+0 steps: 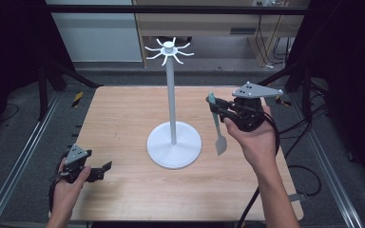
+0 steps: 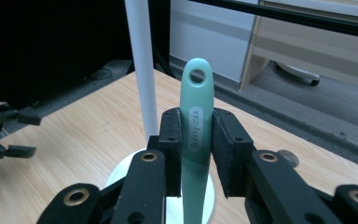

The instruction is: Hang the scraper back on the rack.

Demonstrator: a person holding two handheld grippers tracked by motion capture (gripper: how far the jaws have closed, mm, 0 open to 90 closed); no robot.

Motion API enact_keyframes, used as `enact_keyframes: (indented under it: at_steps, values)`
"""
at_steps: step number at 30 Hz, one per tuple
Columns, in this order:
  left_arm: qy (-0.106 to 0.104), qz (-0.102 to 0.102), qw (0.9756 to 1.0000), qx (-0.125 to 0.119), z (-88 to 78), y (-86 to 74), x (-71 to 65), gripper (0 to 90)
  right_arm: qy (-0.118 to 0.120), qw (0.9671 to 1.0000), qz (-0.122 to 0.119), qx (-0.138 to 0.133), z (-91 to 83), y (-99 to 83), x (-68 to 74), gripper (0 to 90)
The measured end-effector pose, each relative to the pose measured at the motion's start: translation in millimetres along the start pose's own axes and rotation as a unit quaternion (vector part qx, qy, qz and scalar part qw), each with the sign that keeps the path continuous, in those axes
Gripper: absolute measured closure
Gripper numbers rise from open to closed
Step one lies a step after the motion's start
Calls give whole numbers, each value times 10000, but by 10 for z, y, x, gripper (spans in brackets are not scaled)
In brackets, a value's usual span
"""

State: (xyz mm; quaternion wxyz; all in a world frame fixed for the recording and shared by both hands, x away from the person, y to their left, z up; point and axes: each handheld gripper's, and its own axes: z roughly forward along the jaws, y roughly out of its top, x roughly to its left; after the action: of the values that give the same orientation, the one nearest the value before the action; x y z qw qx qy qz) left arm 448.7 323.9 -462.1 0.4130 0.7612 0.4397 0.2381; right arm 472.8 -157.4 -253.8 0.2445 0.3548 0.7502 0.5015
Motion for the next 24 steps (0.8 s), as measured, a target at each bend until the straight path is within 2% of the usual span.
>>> enact_keyframes:
  at_steps: [5,24]
  values:
    - [5,-22,10000,1,0,-4,1,47,54,9999,-33,-119,-9,80,64,744]
    - [-11,8,10000,14,6,-3,-8,47,102,9997,-86,-224,58,244,166,744]
